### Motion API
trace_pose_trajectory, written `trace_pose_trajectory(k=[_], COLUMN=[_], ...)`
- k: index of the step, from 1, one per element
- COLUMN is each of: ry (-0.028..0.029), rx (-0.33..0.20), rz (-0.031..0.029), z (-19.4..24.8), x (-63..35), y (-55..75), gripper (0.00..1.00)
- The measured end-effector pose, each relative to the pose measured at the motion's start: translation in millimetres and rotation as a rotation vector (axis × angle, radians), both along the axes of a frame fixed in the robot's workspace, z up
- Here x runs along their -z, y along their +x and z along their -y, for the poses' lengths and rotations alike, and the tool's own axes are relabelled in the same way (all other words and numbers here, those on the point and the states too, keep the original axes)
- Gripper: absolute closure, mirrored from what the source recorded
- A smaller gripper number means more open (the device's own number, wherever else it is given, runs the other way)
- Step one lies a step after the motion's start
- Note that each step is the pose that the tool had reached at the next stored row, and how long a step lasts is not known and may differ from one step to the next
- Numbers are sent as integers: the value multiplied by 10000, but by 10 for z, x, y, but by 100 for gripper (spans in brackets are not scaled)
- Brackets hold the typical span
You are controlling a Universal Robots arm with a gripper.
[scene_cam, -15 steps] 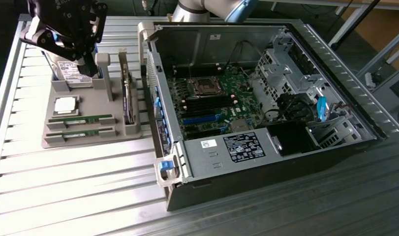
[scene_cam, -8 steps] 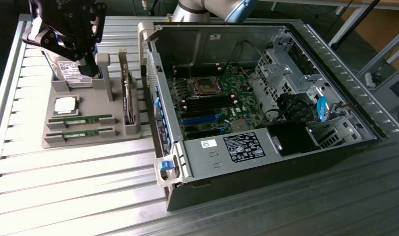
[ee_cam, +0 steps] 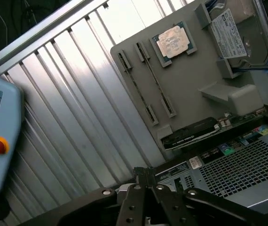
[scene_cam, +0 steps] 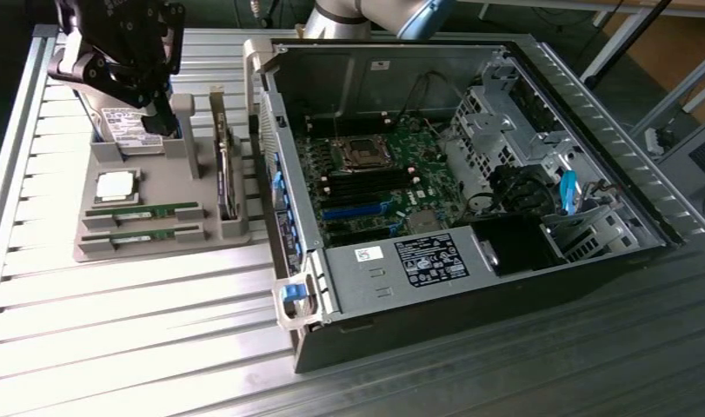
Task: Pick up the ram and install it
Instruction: 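Pick up the ram and move it above insertion slot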
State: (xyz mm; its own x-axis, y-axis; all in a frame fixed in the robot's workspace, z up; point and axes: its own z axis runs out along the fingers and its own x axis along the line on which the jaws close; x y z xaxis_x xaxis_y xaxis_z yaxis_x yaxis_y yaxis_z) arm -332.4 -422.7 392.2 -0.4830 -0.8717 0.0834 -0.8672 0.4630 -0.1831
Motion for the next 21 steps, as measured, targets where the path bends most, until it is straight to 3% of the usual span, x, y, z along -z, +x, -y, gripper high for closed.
trace_pose_trajectory(k=[8,21], ry=[-84,-275], rx=[-498,-1636], rz=[0,0], z=[0,0], x=[0,0], y=[0,0], gripper=[91,91])
